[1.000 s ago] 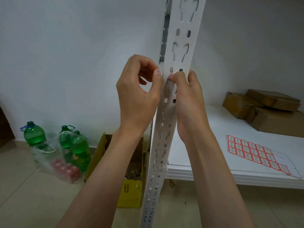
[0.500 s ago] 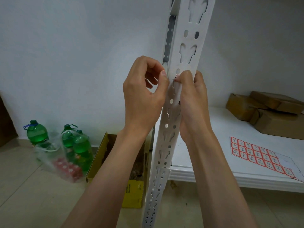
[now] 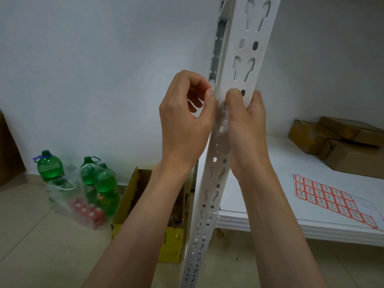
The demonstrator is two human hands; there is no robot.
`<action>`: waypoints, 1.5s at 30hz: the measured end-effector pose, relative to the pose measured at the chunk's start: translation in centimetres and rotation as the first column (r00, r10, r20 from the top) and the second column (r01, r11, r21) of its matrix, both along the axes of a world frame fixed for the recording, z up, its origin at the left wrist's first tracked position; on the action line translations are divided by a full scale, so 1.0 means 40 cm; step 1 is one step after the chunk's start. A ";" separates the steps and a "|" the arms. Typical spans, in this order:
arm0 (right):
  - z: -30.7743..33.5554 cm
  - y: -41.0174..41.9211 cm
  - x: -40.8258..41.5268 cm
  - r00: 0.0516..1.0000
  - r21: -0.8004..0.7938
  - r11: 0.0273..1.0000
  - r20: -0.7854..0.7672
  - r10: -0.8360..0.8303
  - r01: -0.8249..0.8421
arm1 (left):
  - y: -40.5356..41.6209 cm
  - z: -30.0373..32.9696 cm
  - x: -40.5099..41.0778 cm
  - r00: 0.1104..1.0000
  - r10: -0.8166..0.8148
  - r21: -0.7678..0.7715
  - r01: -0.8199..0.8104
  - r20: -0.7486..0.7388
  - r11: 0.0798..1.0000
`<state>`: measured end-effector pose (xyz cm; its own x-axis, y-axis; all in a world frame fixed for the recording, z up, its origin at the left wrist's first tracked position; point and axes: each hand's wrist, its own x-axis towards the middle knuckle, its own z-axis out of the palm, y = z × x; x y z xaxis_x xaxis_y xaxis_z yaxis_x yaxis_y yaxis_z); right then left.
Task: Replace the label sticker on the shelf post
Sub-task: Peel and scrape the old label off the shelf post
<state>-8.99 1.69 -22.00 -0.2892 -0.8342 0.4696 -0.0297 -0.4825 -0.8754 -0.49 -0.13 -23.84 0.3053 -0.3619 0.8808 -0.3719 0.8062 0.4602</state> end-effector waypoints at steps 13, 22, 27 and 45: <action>0.001 0.004 0.004 0.998 0.023 0.999 -0.039 -0.039 0.040 | 0.006 0.003 0.004 0.993 0.034 -0.037 -0.030 0.112 0.999; -0.002 0.023 -0.070 0.923 0.026 0.954 0.261 0.283 -0.300 | 0.015 0.024 0.032 0.946 0.128 -0.146 -0.087 0.297 0.985; -0.013 0.025 -0.065 0.881 -0.095 0.968 0.401 0.250 -0.232 | 0.014 0.022 0.032 0.896 0.223 -0.195 -0.158 0.383 0.968; -0.023 0.019 -0.079 0.932 -0.123 0.985 0.327 0.154 -0.119 | 0.005 -0.011 -0.052 0.836 0.474 -0.176 -0.440 0.276 0.880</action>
<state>-12.13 2.44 -22.92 -0.3303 -0.8307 0.4482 0.3289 -0.5464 -0.7702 -2.58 0.05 -24.30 0.1272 -0.1515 0.9802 -0.8163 0.5455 0.1902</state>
